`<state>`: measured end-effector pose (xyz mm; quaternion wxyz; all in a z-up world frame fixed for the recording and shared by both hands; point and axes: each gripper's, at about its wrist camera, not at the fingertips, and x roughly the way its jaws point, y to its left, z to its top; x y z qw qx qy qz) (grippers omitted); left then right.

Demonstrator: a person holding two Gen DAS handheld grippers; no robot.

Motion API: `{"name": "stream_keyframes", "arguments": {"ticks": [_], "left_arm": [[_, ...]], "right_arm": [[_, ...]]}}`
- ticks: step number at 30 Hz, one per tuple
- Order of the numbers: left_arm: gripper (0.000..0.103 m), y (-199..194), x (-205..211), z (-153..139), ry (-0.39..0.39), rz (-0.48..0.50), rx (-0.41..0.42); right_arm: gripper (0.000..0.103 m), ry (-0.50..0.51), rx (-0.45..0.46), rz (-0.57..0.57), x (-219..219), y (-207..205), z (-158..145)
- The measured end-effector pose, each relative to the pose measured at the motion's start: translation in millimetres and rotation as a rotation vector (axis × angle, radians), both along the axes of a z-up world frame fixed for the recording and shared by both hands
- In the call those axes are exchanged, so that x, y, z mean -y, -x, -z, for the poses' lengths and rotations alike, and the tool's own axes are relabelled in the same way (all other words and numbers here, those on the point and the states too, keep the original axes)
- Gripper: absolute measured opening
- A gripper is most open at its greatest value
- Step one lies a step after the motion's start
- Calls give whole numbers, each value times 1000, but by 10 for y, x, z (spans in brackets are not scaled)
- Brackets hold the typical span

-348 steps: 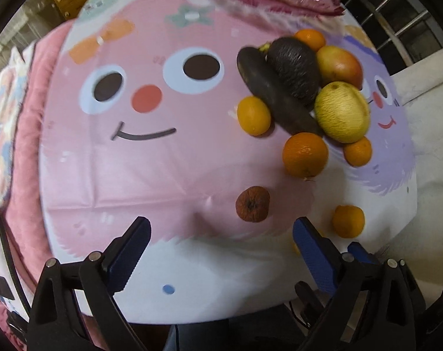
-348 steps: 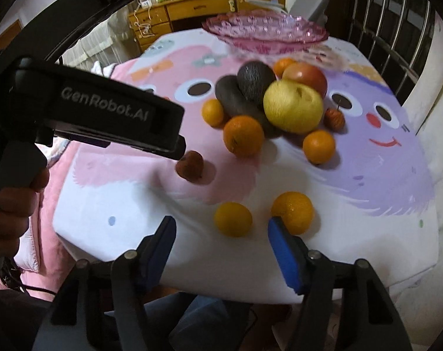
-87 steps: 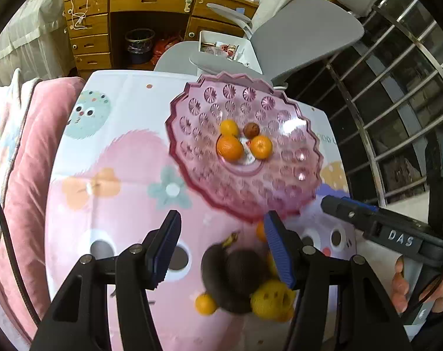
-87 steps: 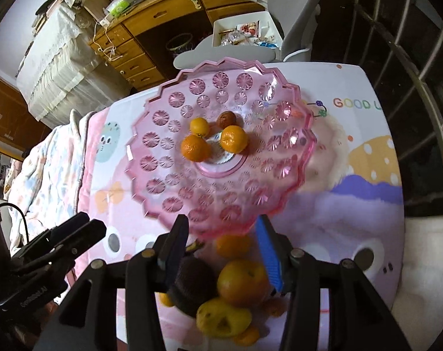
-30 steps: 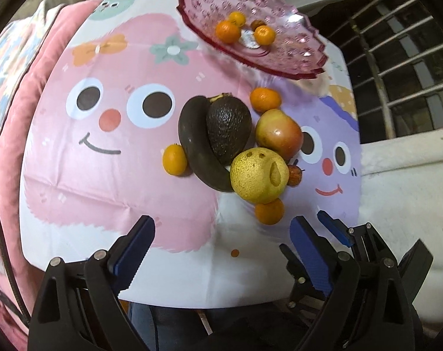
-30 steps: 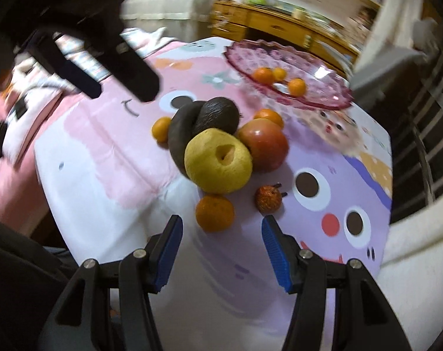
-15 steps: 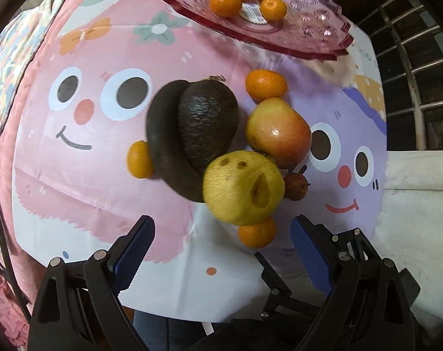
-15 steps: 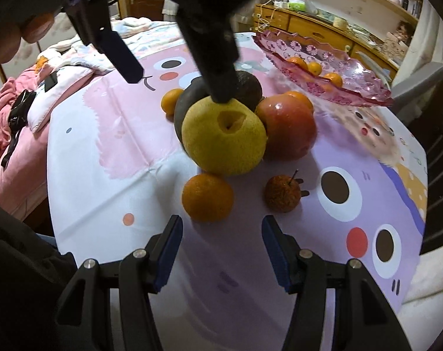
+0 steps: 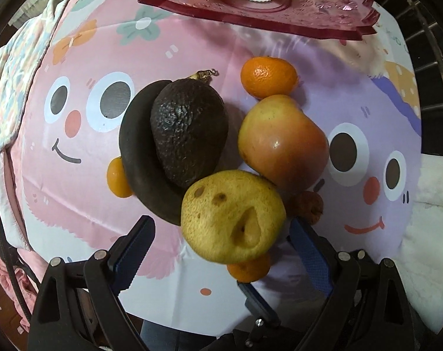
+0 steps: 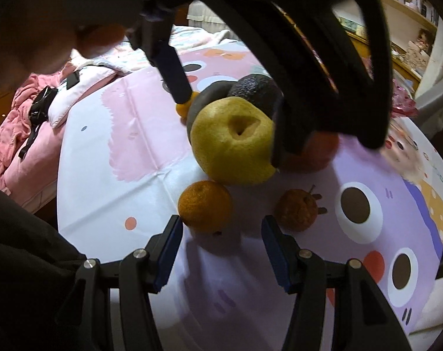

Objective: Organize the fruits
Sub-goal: 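Grasp the yellow pear with the left tool while the right tool grasps an orange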

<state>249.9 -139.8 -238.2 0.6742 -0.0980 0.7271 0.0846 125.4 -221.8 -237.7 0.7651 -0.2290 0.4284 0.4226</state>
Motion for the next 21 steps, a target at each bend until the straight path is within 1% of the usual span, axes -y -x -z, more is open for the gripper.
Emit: {"name": "stream_keyframes", "arguments": {"ticks": [3, 5, 6, 9, 12, 13, 21], "left_arm": [[90, -51, 40, 60, -14, 3, -13], [86, -67, 59, 92, -4, 2, -16], [86, -75, 72, 101, -3, 4, -15], [80, -72, 86, 115, 9, 9, -5], [74, -82, 89, 124, 32, 6, 2], [74, -79, 87, 120, 32, 6, 5], [73, -8, 53, 152, 39, 11, 24]], "right_arm": [[49, -8, -22, -26, -42, -8, 17], [46, -12, -38, -38, -66, -9, 33], [45, -15, -47, -45, -77, -12, 42], [44, -23, -56, -51, -83, -18, 60], [39, -31, -80, -56, -79, -19, 73], [37, -34, -86, -58, -82, -16, 78], [36, -19, -78, -56, -109, 34, 81]]}}
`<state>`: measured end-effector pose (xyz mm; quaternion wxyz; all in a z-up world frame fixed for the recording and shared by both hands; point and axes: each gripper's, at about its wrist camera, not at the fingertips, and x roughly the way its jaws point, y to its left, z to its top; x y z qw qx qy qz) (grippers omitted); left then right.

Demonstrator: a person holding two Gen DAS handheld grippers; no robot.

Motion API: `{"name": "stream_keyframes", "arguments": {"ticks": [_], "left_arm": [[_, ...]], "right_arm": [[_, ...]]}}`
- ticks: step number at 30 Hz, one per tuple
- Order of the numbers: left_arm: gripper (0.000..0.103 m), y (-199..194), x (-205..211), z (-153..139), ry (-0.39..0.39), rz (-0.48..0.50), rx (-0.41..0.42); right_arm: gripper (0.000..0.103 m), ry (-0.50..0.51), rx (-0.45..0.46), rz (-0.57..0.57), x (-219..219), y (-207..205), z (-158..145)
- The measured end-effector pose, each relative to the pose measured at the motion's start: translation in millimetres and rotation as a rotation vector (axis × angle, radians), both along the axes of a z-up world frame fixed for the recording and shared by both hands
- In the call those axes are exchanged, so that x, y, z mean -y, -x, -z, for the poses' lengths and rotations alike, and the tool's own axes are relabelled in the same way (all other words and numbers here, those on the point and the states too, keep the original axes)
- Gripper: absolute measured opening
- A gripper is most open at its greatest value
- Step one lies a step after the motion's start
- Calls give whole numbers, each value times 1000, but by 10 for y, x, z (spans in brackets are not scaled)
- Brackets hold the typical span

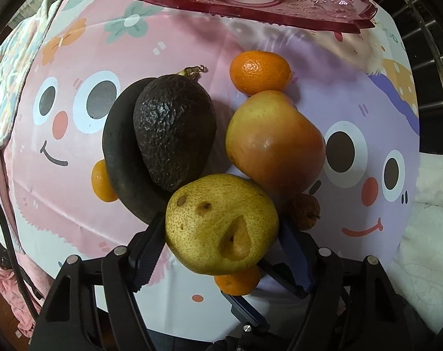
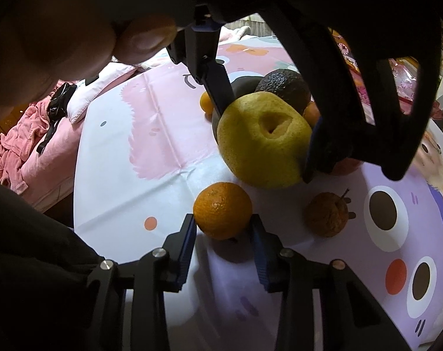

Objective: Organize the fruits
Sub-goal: 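Grasp the yellow pear with the left tool while the right tool grasps an orange, then carry the pear and orange over the pink bowl and open both tools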

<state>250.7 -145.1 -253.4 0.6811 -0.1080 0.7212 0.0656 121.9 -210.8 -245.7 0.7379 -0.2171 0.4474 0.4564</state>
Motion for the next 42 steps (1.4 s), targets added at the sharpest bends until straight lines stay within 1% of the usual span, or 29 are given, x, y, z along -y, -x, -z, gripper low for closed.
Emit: {"name": "stream_keyframes", "arguments": {"ticks": [6, 11, 17, 23, 28, 33, 37, 42], "left_arm": [[73, 80, -85, -77, 10, -6, 19], [73, 98, -141, -242, 19, -15, 54], [73, 151, -237, -559, 64, -26, 103], [73, 185, -295, -957, 75, -32, 165], [73, 148, -416, -1233, 82, -32, 207], [73, 76, -548, -1471, 82, -19, 248], [73, -70, -668, -1646, 67, 1, 286], [73, -354, -814, -1805, 61, 23, 331]], "right_arm": [[36, 20, -9, 24, 64, 19, -39], [36, 35, -23, 70, 173, 31, -91], [36, 32, -51, 146, 342, 13, -184], [36, 2, -58, 261, 527, -99, -357], [36, -26, -29, 318, 567, -222, -538], [36, -44, 28, 368, 577, -409, -771], [36, -76, 77, 409, 557, -620, -1004], [36, -113, 110, 483, 509, -918, -1232]]}}
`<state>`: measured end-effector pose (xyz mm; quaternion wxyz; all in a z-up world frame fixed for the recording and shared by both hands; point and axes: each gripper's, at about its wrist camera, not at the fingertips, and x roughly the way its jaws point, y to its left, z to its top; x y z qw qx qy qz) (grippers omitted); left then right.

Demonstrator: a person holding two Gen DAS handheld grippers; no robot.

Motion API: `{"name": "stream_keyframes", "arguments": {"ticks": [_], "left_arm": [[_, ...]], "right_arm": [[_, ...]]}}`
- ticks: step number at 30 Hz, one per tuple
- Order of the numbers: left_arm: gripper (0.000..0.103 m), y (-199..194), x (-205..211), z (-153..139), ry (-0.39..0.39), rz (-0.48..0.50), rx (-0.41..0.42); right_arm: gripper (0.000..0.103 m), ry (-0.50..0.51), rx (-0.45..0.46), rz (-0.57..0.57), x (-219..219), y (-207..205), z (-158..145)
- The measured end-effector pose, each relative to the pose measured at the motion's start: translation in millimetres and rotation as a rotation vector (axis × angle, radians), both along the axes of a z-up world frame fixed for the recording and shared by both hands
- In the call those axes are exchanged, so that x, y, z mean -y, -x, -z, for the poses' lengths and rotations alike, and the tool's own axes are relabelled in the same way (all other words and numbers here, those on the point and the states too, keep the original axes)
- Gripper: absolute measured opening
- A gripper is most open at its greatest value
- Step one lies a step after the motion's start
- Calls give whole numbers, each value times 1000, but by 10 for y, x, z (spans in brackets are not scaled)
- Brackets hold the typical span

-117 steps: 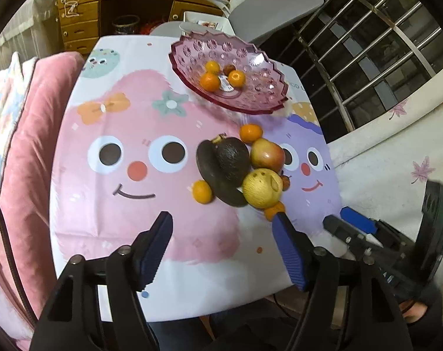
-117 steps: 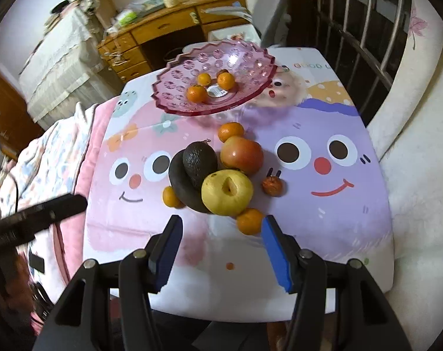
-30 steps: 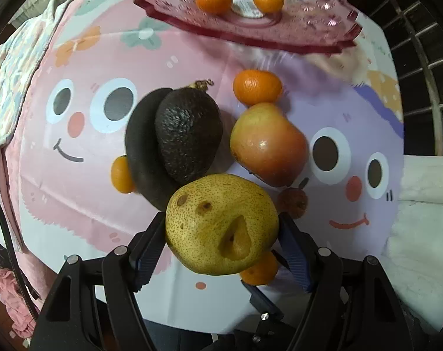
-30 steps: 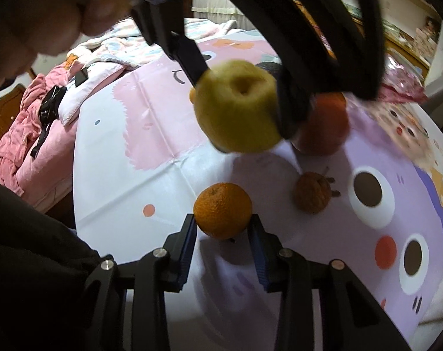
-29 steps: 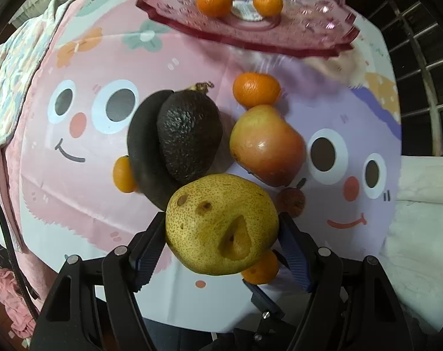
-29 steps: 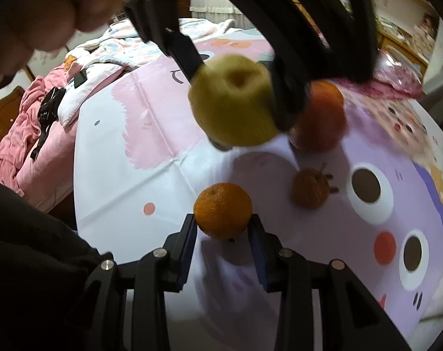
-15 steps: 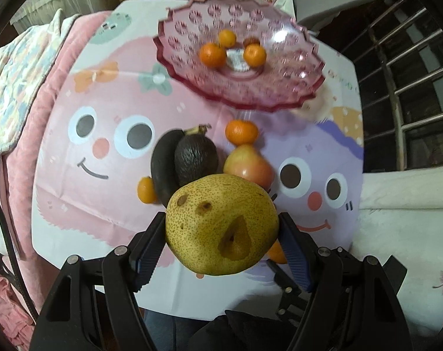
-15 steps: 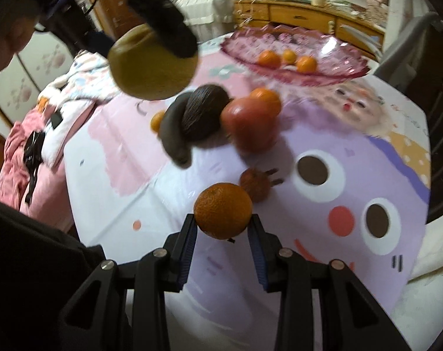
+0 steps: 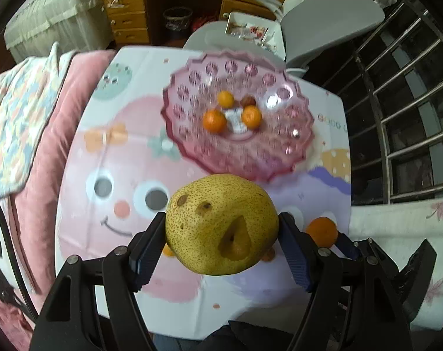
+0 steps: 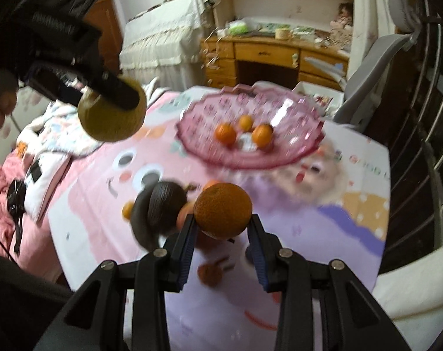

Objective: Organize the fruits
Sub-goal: 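Carry the pear and orange over the pink bowl and open both tools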

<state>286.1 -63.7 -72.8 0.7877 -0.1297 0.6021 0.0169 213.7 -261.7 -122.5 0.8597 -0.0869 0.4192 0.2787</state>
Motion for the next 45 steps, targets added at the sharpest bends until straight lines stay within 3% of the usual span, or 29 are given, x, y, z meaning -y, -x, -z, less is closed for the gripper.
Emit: {"name": "stream_keyframes", "arguments": {"ticks": [7, 12, 16, 23, 31, 37, 39, 41, 45], "left_arm": [[73, -448, -201, -28, -2, 37, 65], [73, -685, -231, 166, 10, 112, 108], [73, -834, -231, 451, 62, 154, 93], [73, -996, -220, 912, 86, 190, 47], [74, -1067, -233, 1159, 129, 204, -17], [74, -1068, -242, 1213, 133, 179, -40], [75, -1073, -262, 1217, 146, 155, -46], [85, -1050, -290, 1170, 176, 133, -28], [89, -992, -282, 1025, 173, 120, 10]], "right_arm": [[36, -22, -1, 115, -136, -401, -26], [36, -33, -29, 190, -268, -661, 92], [36, -35, -52, 237, -361, -816, 219], [36, -23, -103, 286, -455, -986, 457], [37, -12, -141, 323, -472, -1100, 565], [38, -16, -133, 347, -455, -1099, 523], [44, -27, -114, 354, -441, -1073, 473], [49, -30, -99, 358, -421, -1052, 429], [50, -42, -86, 375, -327, -983, 336]]}}
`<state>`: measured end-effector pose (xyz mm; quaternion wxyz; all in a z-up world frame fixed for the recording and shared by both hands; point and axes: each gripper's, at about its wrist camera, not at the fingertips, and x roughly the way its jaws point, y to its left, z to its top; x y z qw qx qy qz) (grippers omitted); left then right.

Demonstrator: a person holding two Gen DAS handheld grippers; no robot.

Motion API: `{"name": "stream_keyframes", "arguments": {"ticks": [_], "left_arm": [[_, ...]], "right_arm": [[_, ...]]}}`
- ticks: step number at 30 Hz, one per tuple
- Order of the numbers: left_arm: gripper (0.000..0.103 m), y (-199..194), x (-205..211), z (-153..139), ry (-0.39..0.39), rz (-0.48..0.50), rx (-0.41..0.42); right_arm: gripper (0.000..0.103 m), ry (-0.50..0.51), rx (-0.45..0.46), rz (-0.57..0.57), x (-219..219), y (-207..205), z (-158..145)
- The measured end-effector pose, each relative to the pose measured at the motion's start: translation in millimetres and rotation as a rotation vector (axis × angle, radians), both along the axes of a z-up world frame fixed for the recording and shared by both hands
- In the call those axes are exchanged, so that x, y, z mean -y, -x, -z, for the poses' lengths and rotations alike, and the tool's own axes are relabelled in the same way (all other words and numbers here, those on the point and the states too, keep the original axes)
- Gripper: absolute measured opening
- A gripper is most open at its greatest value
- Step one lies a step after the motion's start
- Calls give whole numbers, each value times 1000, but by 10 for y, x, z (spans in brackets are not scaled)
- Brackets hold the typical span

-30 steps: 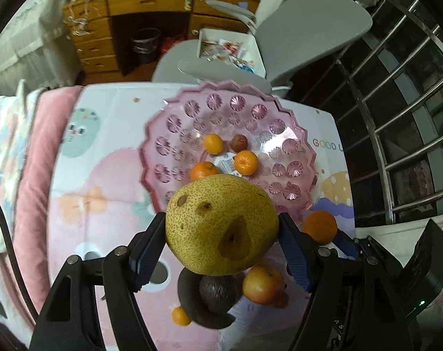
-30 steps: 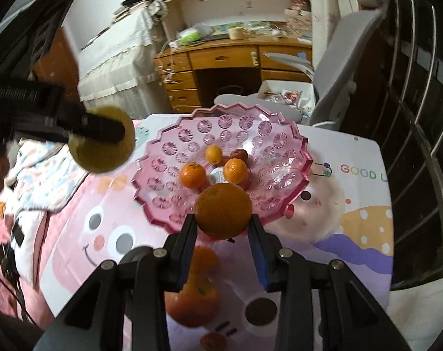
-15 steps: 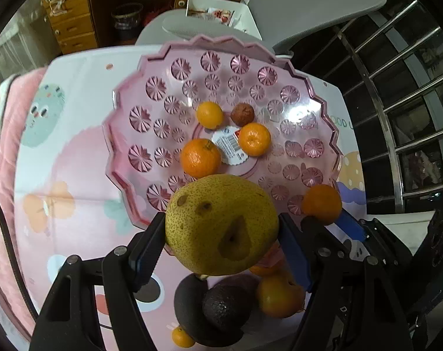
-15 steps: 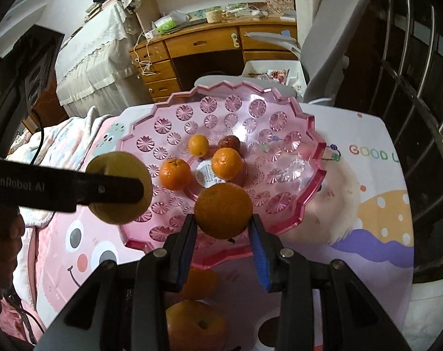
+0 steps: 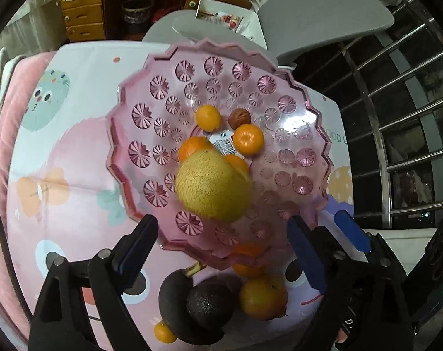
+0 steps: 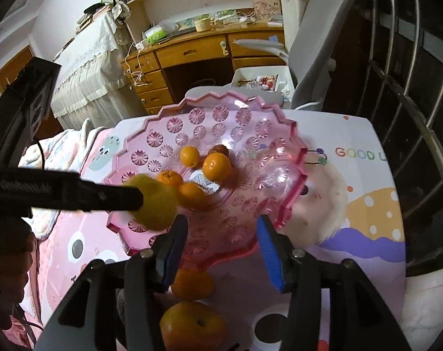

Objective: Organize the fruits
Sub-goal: 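Carry the pear and orange over the pink bowl and open both tools, then withdraw both tools from the bowl toward the remaining fruit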

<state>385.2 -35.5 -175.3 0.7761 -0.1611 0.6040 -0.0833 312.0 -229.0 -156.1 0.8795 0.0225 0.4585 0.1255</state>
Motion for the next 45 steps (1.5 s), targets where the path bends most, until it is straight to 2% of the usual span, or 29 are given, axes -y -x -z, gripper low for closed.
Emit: {"name": "stream_keyframes", "arguments": {"ticks": [7, 12, 19, 21, 26, 32, 41, 45], "left_arm": [[89, 255, 13, -218, -8, -45, 40], [89, 525, 1, -453, -13, -83, 91], [89, 968, -4, -634, -16, -140, 134], [89, 1118, -2, -641, -19, -155, 142], [89, 1478, -16, -560, -42, -195, 135], [88, 1813, -42, -321, -20, -255, 88], [83, 2046, -72, 73, 24, -324, 20], [79, 2072, -101, 289, 75, -351, -22]], "right_arm": [[51, -15, 20, 10, 176, 187, -212], [59, -51, 21, 5, 278, 345, -368], [63, -154, -55, 10, 444, 499, -487], [64, -155, -85, 8, 460, 536, -494], [65, -154, -156, -11, 471, 651, -463], [65, -123, -256, -19, 465, 743, -315], [65, -67, -406, -24, 400, 900, 94], [65, -54, -452, -7, 393, 965, 279]]}}
